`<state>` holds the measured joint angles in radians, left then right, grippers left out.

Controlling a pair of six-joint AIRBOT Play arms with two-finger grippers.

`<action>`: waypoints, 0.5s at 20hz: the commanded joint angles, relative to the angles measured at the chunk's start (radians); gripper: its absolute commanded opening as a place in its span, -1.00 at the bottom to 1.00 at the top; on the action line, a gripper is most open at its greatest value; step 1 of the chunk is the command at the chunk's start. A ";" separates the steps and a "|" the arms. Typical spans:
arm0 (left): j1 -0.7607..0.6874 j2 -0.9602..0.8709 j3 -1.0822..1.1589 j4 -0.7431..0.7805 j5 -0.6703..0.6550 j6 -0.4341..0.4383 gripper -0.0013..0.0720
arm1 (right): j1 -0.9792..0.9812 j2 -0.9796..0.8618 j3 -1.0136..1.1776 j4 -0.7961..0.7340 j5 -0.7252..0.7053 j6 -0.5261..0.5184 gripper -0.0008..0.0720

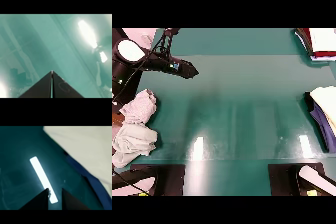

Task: Fold the shirts.

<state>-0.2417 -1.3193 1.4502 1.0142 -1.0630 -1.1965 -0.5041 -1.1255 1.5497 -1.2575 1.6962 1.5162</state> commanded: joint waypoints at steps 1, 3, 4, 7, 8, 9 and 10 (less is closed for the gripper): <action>-0.001 0.001 0.000 -0.002 -0.008 0.000 -0.90 | 0.258 0.001 0.000 0.077 -0.027 0.001 -0.63; -0.001 0.001 0.000 -0.001 0.013 -0.001 -0.90 | 0.396 0.001 0.000 0.077 -0.067 0.001 -0.91; -0.001 0.001 0.000 -0.001 0.026 0.000 -0.90 | 0.452 0.001 0.000 0.077 -0.092 0.001 -0.91; -0.001 0.001 0.000 -0.001 0.058 0.000 -0.90 | 0.581 0.001 0.000 0.076 -0.163 0.001 -0.91; -0.001 0.001 0.000 -0.001 0.061 0.000 -0.90 | 0.605 0.001 0.000 0.076 -0.172 0.001 -0.91; -0.001 0.001 0.000 -0.001 0.060 0.000 -0.90 | 0.625 0.001 0.000 0.076 -0.177 0.001 -0.91; -0.001 0.001 0.000 -0.001 0.060 0.000 -0.90 | 0.635 0.001 0.000 0.077 -0.177 0.001 -0.91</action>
<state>-0.2417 -1.3190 1.4502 1.0130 -1.0183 -1.1965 0.0494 -1.1255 1.5497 -1.1847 1.5581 1.5169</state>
